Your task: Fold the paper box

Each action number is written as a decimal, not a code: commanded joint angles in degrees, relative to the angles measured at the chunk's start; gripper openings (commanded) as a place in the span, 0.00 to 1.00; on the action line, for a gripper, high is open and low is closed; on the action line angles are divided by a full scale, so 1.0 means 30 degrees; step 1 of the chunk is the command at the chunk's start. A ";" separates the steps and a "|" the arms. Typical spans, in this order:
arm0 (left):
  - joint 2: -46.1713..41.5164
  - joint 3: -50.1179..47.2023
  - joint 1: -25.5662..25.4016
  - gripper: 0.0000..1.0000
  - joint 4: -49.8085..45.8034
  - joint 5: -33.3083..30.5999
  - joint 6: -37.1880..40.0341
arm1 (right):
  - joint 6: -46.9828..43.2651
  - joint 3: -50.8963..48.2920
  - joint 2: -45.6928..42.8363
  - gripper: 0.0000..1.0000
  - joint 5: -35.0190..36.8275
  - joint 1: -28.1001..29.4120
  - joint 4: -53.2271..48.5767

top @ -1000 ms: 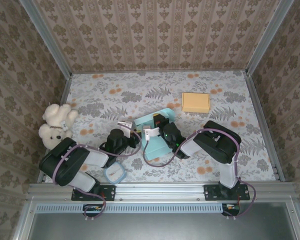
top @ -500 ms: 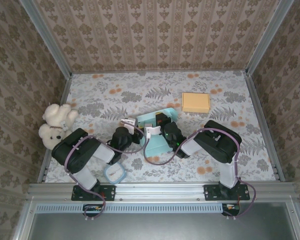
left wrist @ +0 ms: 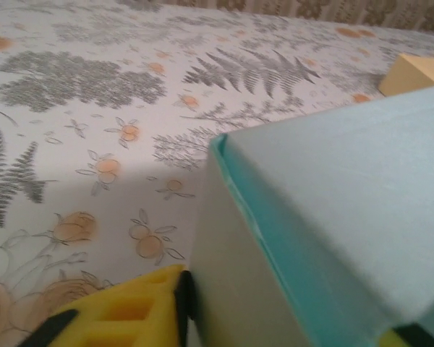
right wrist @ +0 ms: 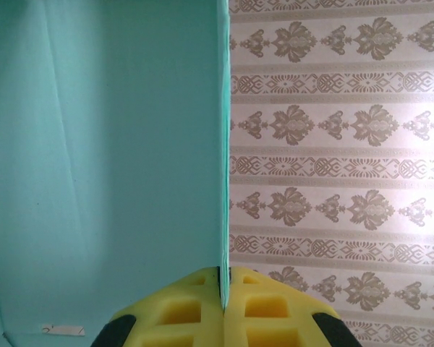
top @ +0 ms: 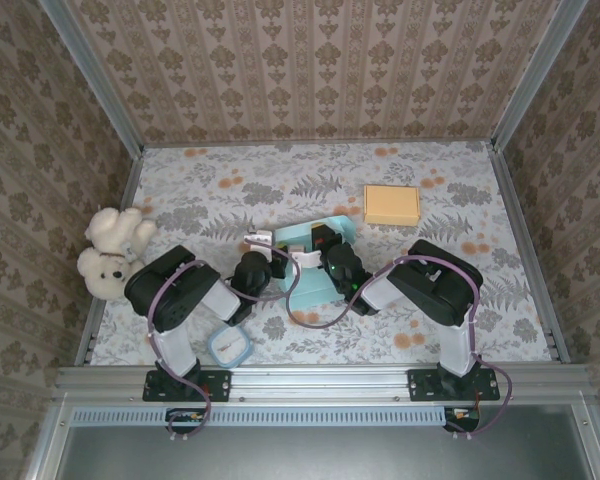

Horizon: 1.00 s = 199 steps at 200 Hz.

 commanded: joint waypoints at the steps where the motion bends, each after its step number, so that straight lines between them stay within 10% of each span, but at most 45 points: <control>1: 0.0124 0.0903 -0.0136 0.21 0.1017 -0.2151 -0.1329 | 0.0780 -0.0007 0.0755 0.00 -0.1656 0.0397 -0.1999; 56: -0.1322 0.3127 0.0124 0.09 -0.8373 -0.7412 -0.3073 | 0.0993 0.0191 0.0641 0.00 -0.1047 0.0240 -0.2189; 199: 0.0467 0.6629 0.0554 0.15 -1.3625 -1.1989 -0.1762 | 0.1766 0.0382 0.0393 0.00 -0.0892 0.0106 -0.2746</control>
